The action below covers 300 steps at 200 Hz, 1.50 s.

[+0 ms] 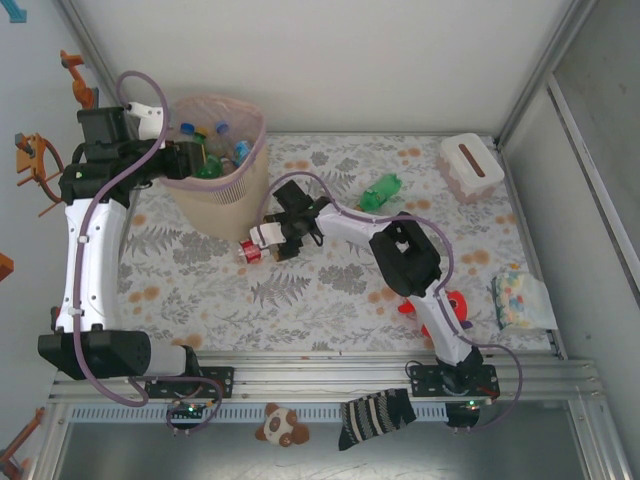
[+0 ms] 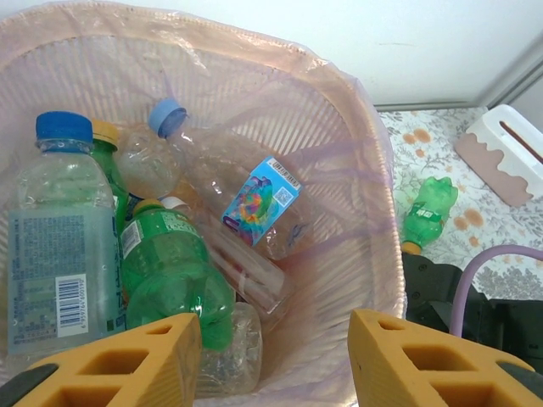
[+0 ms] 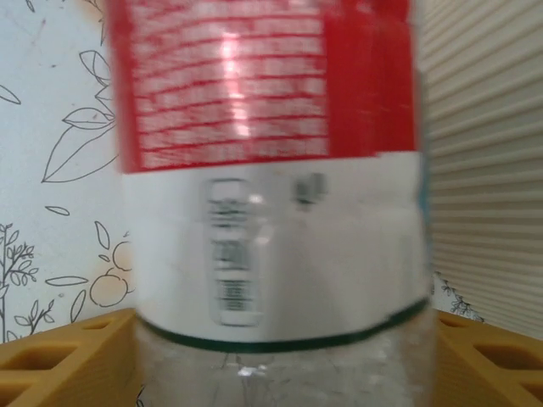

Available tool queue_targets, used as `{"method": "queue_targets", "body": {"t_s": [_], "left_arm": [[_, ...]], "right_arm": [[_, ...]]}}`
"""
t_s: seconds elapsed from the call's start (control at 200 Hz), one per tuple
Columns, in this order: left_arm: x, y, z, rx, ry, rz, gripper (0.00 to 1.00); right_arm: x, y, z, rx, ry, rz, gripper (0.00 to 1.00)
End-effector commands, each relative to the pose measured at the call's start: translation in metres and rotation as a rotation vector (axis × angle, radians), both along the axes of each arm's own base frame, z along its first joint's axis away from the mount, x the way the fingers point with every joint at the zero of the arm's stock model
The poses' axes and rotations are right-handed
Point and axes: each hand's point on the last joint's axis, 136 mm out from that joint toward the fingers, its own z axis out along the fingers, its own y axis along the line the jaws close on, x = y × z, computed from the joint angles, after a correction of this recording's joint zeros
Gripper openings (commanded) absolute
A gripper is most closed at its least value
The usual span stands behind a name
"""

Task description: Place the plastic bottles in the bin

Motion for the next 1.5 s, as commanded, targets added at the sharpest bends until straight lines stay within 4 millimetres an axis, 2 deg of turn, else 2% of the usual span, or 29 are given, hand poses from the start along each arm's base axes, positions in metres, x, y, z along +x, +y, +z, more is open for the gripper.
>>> {"method": "queue_targets", "body": {"t_s": [0.0, 0.2, 0.486, 0.726, 1.016, 1.257, 1.497], "left_arm": [[-0.008, -0.007, 0.005, -0.025, -0.013, -0.022, 0.49], [-0.013, -0.009, 0.008, -0.03, -0.013, -0.032, 0.49], [-0.031, -0.023, 0.015, -0.078, 0.0, -0.1, 0.5], [-0.054, -0.05, 0.02, -0.103, 0.029, -0.217, 0.56], [-0.085, -0.093, 0.022, -0.136, 0.074, -0.4, 0.63], [-0.122, -0.127, 0.009, -0.098, 0.138, -0.567, 0.69], [-0.156, -0.145, -0.012, -0.022, 0.212, -0.7, 0.75]], "right_arm": [[-0.005, 0.005, -0.003, 0.004, 0.005, 0.015, 0.7], [-0.008, 0.004, 0.009, 0.023, -0.012, 0.001, 0.63], [-0.019, -0.012, 0.054, 0.071, -0.108, -0.035, 0.61], [-0.035, -0.045, 0.109, 0.106, -0.261, -0.082, 0.61], [-0.055, -0.08, 0.193, 0.12, -0.574, -0.076, 0.61], [-0.078, -0.091, 0.252, 0.134, -0.847, 0.014, 0.61], [-0.097, -0.092, 0.288, 0.155, -1.039, 0.08, 0.61]]}}
